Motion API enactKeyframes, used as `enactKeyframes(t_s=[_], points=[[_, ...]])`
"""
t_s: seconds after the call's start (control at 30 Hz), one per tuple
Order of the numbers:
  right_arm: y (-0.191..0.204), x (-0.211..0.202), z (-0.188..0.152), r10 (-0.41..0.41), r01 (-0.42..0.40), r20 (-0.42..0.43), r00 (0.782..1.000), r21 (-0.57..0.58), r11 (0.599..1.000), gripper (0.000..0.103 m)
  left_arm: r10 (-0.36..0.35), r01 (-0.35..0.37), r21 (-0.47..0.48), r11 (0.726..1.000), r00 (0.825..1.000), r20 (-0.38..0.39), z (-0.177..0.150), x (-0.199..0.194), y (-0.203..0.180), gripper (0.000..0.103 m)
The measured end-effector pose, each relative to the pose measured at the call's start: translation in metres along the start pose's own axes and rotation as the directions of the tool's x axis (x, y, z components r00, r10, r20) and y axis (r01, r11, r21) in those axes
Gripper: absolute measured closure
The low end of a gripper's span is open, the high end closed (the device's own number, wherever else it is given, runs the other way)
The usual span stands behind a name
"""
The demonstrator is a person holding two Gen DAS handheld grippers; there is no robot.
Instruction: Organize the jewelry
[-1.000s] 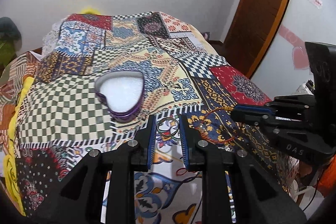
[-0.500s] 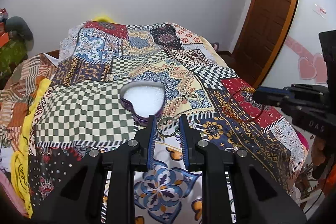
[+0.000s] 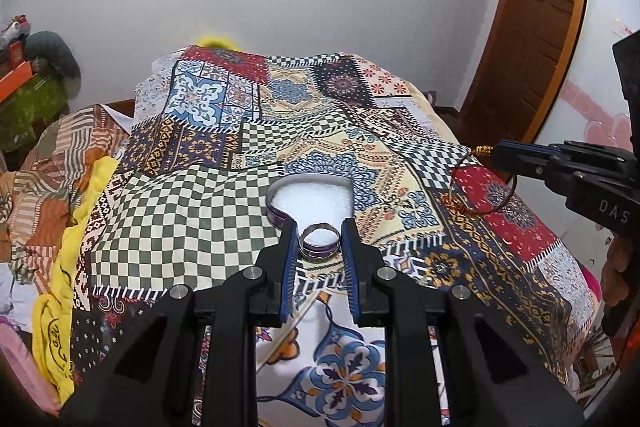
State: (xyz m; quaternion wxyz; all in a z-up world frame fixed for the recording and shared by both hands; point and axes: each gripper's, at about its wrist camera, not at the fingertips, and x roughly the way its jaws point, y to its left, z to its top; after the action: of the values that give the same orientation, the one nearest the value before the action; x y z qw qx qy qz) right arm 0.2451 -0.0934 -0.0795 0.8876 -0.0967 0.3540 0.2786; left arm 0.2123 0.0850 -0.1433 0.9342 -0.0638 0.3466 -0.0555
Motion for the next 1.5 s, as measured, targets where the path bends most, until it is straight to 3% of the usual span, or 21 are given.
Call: enactKeyframes(t_s=[0.37, 0.53, 0.67, 0.83, 0.93, 1.23, 1.5], points=[[0.015, 0.034, 0.026, 0.043, -0.043, -0.009, 0.999, -0.047, 0.998, 0.098, 0.038, -0.037, 0.003, 0.999, 0.999, -0.012, 0.011, 0.025, 0.015, 0.082], [0.025, 0.060, 0.036, 0.107, -0.110, -0.054, 0.993, -0.050, 0.993, 0.098, 0.047, -0.047, 0.000, 0.999, 0.999, -0.020, 0.015, 0.038, 0.020, 0.082], [0.025, 0.086, 0.040, 0.173, -0.176, -0.122, 0.977, -0.017, 0.984, 0.098, 0.056, -0.056, -0.011, 0.998, 0.998, -0.030, 0.015, 0.048, 0.026, 0.082], [0.017, 0.132, 0.038, 0.240, -0.233, -0.240, 0.941, 0.057, 0.971, 0.098, 0.057, -0.058, -0.016, 0.998, 0.997, -0.055, 0.015, 0.064, 0.031, 0.082], [0.011, 0.151, 0.037, 0.220, -0.209, -0.287, 0.932, 0.069, 0.976, 0.098, 0.050, -0.050, -0.010, 0.999, 0.996, -0.071, 0.016, 0.074, 0.031, 0.082], [0.001, 0.157, 0.034, 0.083, -0.102, -0.302, 0.950, -0.045, 0.994, 0.097, 0.006, -0.005, 0.013, 1.000, 0.992, -0.127, 0.018, 0.105, 0.019, 0.082], [-0.011, 0.145, 0.039, 0.073, -0.081, -0.260, 0.963, -0.020, 0.997, 0.084, -0.003, 0.010, 0.041, 0.999, 0.987, -0.161, 0.020, 0.125, 0.005, 0.082]])
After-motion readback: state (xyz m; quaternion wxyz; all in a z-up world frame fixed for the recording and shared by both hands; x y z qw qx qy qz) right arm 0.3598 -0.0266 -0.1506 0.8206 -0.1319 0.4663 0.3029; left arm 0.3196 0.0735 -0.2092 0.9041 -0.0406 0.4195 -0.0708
